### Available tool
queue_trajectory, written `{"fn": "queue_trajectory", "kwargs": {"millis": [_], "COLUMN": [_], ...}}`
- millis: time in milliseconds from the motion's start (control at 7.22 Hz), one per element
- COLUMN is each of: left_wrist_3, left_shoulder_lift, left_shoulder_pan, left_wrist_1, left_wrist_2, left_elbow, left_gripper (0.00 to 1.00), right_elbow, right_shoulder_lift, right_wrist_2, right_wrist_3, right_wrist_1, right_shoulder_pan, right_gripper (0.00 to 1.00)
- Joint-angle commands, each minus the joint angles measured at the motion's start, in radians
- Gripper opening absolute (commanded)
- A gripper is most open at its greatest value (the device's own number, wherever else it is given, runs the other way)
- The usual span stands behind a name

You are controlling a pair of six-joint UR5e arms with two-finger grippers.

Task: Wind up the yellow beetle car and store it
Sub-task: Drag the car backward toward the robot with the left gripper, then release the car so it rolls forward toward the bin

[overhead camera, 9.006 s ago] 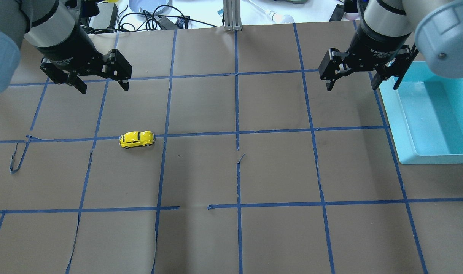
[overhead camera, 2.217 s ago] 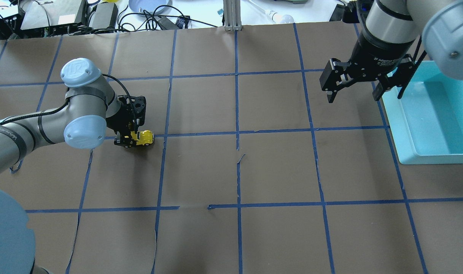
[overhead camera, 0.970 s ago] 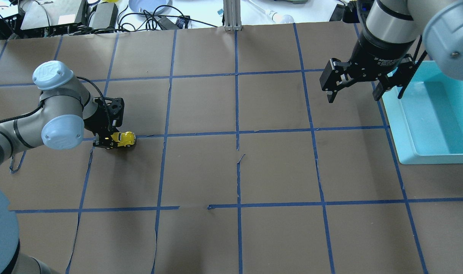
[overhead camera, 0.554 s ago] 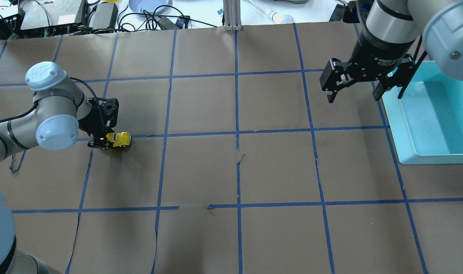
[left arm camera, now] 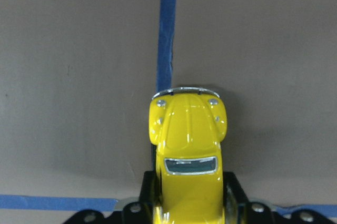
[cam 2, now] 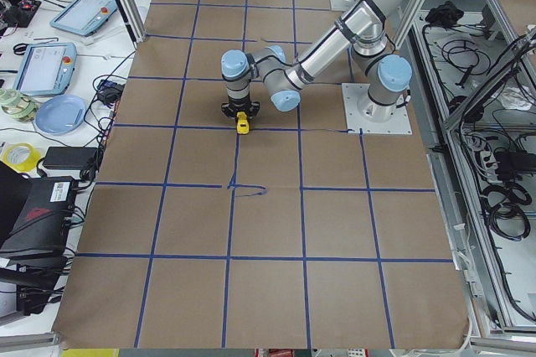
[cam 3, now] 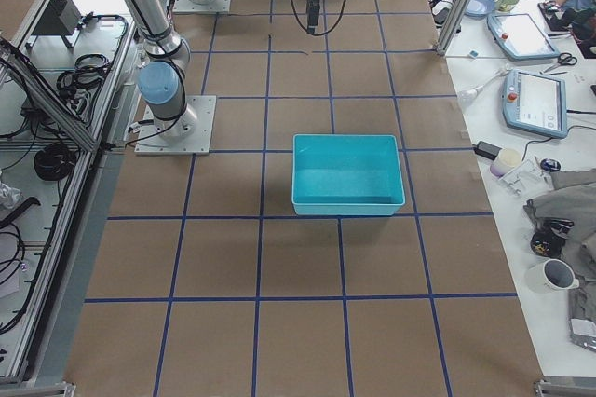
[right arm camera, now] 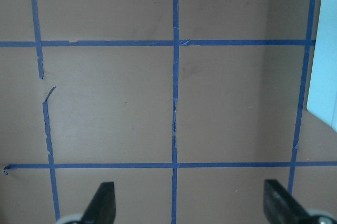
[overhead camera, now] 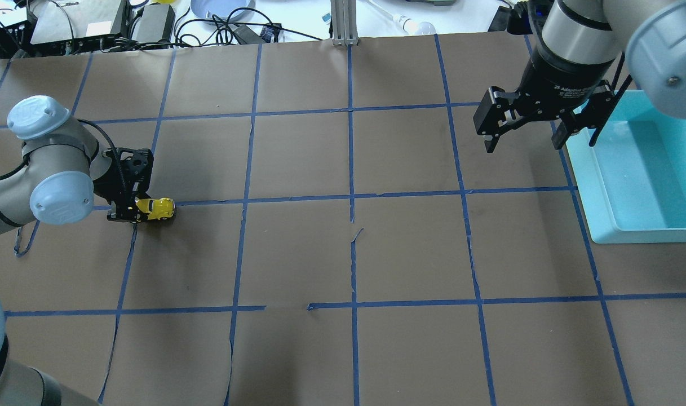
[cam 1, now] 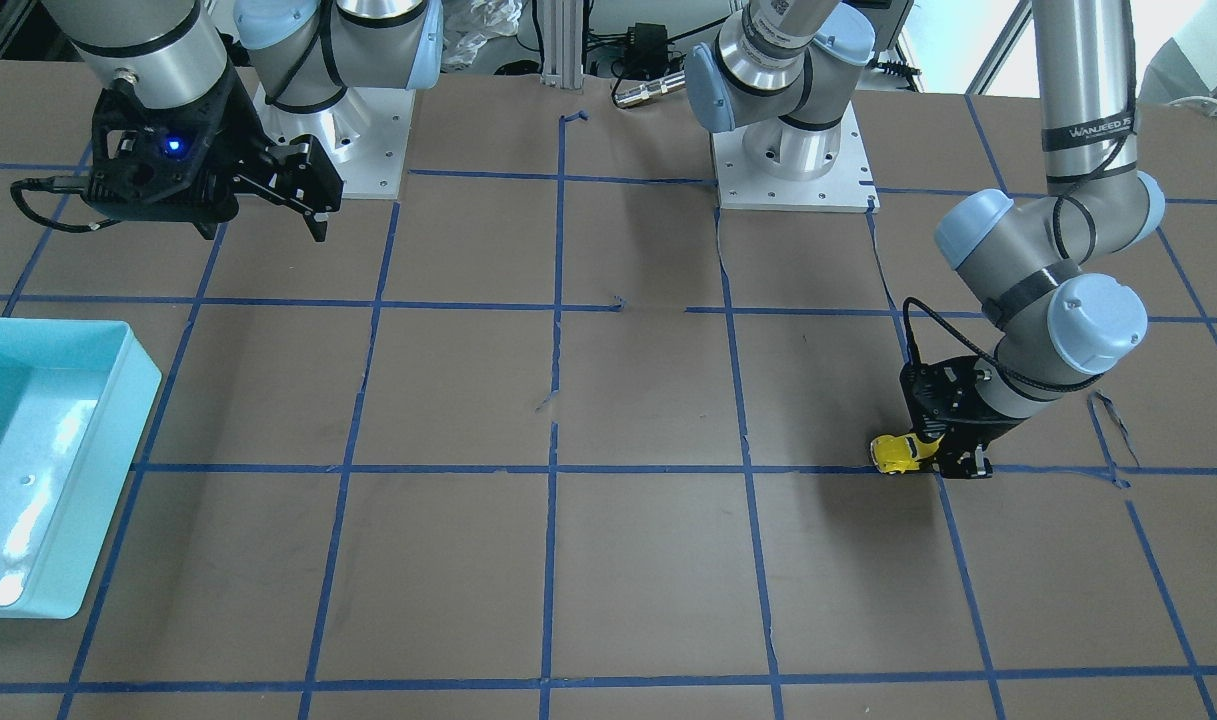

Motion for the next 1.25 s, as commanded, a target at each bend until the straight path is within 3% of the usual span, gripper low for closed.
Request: {"fn": "queue_trajectory", "kwargs": {"millis": [0,139,277,554,1108], "left_wrist_3": [0.004,0.001,-0.006,-0.017,-0.017], "left_shoulder_lift": [0.000,0.000,-0.001,-0.003,0.003], "left_shoulder_pan": [0.021,0.022,0.022,0.022,0.018], "left_wrist_1": [0.000,0.000,0.002,0.005,0.005], "left_wrist_2": [-0.003,-0.003,-0.005,-0.005,-0.009], "left_elbow": [0.000,0.000,0.000,0.008,0.011], "left_gripper": [0.20,0.28,0.68,0.98,1.00], "right_elbow": [0.000,0.000,0.000,0.000,0.000], "right_shoulder_lift": [0.000,0.000,0.000,0.000,0.000], "right_wrist_2": [-0.001,0.000,-0.001,-0.002,-0.002], "right_wrist_3": [-0.001,0.001,0.001,-0.001,-0.001], "right_wrist_1": [0.000,0.000,0.000,0.000,-0.002], "right_shoulder_pan": [0.000,0.000,0.000,0.000,0.000], "right_gripper": [1.00,1.00,1.00,1.00,1.00]}}
